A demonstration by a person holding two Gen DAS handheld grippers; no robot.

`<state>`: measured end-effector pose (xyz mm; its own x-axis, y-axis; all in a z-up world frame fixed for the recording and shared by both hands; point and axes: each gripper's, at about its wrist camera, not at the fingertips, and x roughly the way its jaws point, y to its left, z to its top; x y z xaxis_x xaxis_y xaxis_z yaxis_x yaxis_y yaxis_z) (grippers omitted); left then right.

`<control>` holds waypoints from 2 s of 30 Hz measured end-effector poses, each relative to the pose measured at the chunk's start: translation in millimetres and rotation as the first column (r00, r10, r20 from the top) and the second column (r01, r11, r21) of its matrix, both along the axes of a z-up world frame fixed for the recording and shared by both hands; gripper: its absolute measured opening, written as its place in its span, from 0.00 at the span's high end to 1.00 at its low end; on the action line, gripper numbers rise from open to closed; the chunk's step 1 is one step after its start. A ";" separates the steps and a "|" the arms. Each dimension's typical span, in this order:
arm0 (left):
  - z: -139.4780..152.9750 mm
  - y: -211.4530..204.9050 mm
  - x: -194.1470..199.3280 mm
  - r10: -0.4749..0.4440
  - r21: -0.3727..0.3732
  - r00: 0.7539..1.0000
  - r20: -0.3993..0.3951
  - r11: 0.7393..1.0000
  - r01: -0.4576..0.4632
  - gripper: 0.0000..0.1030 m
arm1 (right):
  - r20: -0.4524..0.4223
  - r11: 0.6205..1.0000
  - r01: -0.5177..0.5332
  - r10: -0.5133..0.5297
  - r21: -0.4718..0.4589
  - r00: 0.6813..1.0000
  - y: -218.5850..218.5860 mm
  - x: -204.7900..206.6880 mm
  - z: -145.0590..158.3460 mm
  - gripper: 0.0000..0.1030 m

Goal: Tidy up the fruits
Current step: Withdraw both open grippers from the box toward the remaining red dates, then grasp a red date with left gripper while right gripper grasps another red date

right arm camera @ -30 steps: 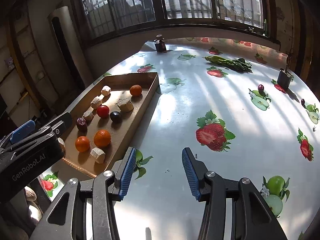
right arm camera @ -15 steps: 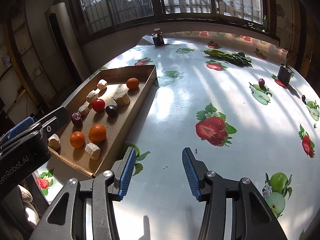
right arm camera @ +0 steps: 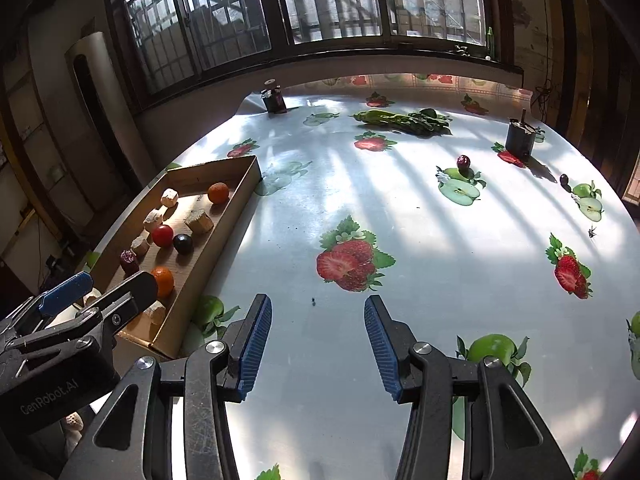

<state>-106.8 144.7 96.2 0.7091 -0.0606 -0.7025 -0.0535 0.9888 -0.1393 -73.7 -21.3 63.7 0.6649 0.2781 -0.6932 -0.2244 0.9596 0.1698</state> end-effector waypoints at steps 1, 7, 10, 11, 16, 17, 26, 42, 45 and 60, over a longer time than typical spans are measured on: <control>3.8 -5.3 0.4 -0.015 -0.003 1.000 0.004 1.000 0.015 0.07 | 0.000 1.000 0.011 -0.011 -0.003 1.000 -7.5 1.1 1.9 0.49; 42.8 -29.4 19.0 -0.084 0.018 0.994 0.074 0.996 0.083 0.07 | -0.011 0.996 0.077 -0.077 -0.037 0.997 -55.6 16.4 13.4 0.49; 71.2 -39.7 36.2 -0.112 0.015 0.988 0.110 0.994 0.111 0.07 | -0.023 0.994 0.099 -0.100 -0.043 0.995 -88.0 28.5 25.6 0.49; 81.4 -41.8 42.8 -0.123 0.002 0.985 0.121 0.992 0.123 0.07 | -0.029 0.994 0.104 -0.105 -0.035 0.994 -101.9 33.9 31.7 0.49; 118.3 -58.2 83.9 -0.156 0.000 0.980 0.120 0.988 0.157 0.07 | -0.018 0.968 0.250 -0.251 -0.020 0.968 -188.8 68.6 59.3 0.46; 120.8 -63.6 91.7 -0.167 0.007 0.978 0.127 0.986 0.167 0.07 | -0.017 0.958 0.286 -0.287 -0.032 0.958 -204.4 77.3 60.1 0.45; 58.8 -135.4 195.2 -0.300 -0.079 0.952 -0.053 0.952 0.295 0.07 | -0.171 0.923 0.372 -0.352 0.099 0.920 -277.7 147.4 4.0 0.45; -64.1 -238.0 319.1 -0.398 -0.144 0.884 -0.243 0.917 0.373 0.41 | -0.206 0.835 0.481 -0.439 0.266 0.875 -339.6 162.4 -22.7 0.45; -75.9 -245.3 326.4 -0.394 -0.124 0.881 -0.264 0.919 0.374 0.41 | -0.209 0.845 0.467 -0.423 0.262 0.882 -343.6 187.7 -21.2 0.45; -81.6 -242.5 326.9 -0.400 -0.100 0.878 -0.262 0.916 0.387 0.81 | -0.206 0.861 0.506 -0.488 0.047 0.848 -342.5 296.2 -56.5 0.45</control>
<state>220.1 -97.8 14.7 0.4022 -0.3294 -0.8543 0.2970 0.9295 -0.2185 222.5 -363.9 7.2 0.5976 0.0154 -0.8016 0.3218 0.9111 0.2574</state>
